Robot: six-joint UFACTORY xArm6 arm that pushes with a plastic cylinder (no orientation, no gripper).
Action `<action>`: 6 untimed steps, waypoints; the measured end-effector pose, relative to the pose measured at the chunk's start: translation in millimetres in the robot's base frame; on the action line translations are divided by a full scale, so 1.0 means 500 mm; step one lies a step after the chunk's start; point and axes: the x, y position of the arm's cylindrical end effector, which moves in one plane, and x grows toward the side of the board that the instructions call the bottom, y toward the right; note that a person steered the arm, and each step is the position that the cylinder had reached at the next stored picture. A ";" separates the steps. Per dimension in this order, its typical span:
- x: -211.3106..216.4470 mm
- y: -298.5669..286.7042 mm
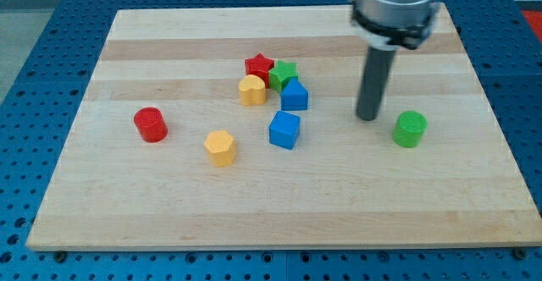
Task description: Place the green circle right above the cube
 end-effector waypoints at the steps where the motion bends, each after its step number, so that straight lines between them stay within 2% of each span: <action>1: 0.000 0.131; 2: 0.051 0.207; 3: 0.127 0.174; 5: 0.129 0.036; 6: 0.180 0.077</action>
